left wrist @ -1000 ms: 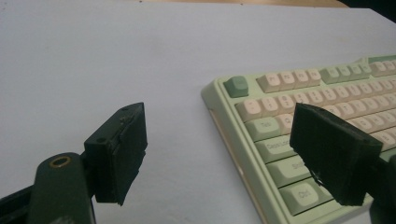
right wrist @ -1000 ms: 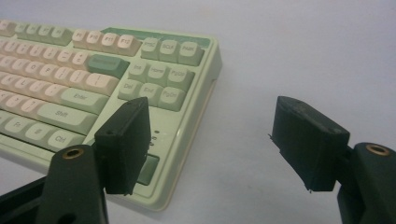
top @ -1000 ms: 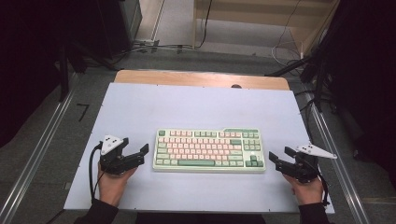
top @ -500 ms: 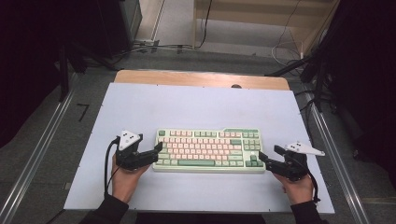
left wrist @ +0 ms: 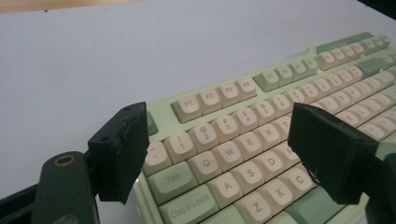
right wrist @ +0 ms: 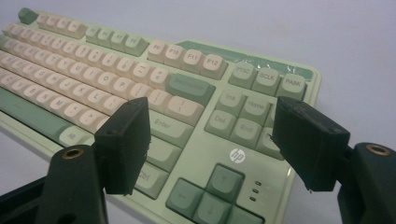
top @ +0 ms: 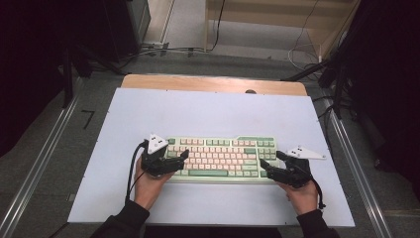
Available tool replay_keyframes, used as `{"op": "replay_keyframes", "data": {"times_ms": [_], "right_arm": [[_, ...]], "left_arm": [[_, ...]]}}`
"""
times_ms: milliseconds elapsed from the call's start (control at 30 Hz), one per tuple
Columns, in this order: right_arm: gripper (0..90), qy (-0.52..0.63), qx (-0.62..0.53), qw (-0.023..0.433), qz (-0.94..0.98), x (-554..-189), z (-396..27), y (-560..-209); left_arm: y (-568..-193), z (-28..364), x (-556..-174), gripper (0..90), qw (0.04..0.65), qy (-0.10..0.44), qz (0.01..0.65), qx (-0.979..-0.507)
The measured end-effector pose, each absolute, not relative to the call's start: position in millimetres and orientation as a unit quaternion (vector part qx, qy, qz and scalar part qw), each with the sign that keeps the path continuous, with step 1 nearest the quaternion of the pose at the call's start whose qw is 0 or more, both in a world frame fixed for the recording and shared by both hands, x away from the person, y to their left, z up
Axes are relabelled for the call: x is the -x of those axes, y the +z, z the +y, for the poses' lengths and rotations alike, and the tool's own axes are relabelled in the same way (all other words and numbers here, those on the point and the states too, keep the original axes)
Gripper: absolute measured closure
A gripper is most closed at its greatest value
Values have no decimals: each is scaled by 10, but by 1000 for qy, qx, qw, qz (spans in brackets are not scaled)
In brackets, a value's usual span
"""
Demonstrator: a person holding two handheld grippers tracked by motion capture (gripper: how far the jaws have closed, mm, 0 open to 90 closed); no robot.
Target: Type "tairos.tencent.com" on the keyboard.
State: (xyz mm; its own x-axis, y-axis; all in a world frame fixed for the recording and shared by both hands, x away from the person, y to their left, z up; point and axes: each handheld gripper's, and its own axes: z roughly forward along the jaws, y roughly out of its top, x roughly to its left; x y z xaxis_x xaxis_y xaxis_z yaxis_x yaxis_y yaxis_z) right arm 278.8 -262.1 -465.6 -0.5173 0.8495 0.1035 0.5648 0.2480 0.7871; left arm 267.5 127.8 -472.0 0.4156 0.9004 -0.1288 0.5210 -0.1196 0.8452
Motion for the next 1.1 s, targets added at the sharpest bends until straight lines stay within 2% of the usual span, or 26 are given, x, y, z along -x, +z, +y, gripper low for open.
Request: {"op": "replay_keyframes", "data": {"times_ms": [267,467,633,767,1100], "right_arm": [[266,410,-460,171,768,-2868,-2555,-4660],[267,410,-460,172,769,-2921,-2509,-4671],[267,410,-459,171,769,-2942,-2478,-4679],[267,411,-456,171,771,-2950,-2452,-4681],[267,412,-457,170,770,-2948,-2466,-4679]], "left_arm": [[-4736,1179,-2740,299,460,204,482,-718],[-4723,1095,-2769,497,464,202,467,-725],[-4719,957,-2811,771,456,186,442,-749],[-4748,863,-2848,880,443,178,435,-763],[-4799,725,-2918,900,423,160,428,-782]]}}
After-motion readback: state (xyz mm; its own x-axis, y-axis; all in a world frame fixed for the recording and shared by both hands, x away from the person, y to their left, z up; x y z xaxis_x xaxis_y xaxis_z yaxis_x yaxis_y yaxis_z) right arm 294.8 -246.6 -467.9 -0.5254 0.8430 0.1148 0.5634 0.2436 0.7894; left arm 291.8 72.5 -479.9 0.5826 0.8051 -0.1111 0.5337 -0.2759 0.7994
